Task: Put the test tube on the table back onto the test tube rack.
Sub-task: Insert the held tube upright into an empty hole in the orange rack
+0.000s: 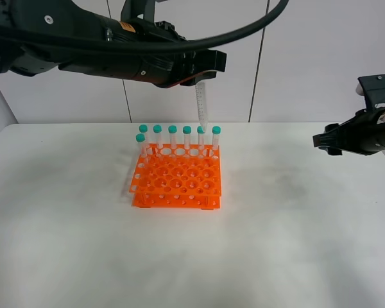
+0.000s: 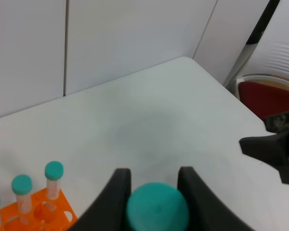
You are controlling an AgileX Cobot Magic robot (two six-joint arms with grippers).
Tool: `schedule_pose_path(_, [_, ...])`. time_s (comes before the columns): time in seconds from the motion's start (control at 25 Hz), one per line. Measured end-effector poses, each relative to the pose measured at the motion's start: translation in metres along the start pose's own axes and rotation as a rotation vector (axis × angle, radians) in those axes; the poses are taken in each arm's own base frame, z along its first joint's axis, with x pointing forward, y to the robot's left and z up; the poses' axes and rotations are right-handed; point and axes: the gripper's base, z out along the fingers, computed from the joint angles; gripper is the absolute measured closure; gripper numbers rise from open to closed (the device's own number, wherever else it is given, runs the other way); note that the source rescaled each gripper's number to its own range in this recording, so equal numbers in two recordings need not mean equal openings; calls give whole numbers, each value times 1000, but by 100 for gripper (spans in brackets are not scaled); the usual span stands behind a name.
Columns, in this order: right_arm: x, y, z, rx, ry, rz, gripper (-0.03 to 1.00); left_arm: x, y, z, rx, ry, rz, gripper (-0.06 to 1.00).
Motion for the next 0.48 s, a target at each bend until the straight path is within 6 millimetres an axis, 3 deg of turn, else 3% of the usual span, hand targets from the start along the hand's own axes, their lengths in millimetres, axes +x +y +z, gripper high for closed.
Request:
schedule_pose_path(0.32, [3, -7, -1, 11, 37, 51, 38, 0, 0, 0, 0, 0, 4, 94])
schedule_pose_path(0.48, [-2, -8, -15, 11, 0, 65, 38, 0, 0, 0, -1, 0, 6, 94])
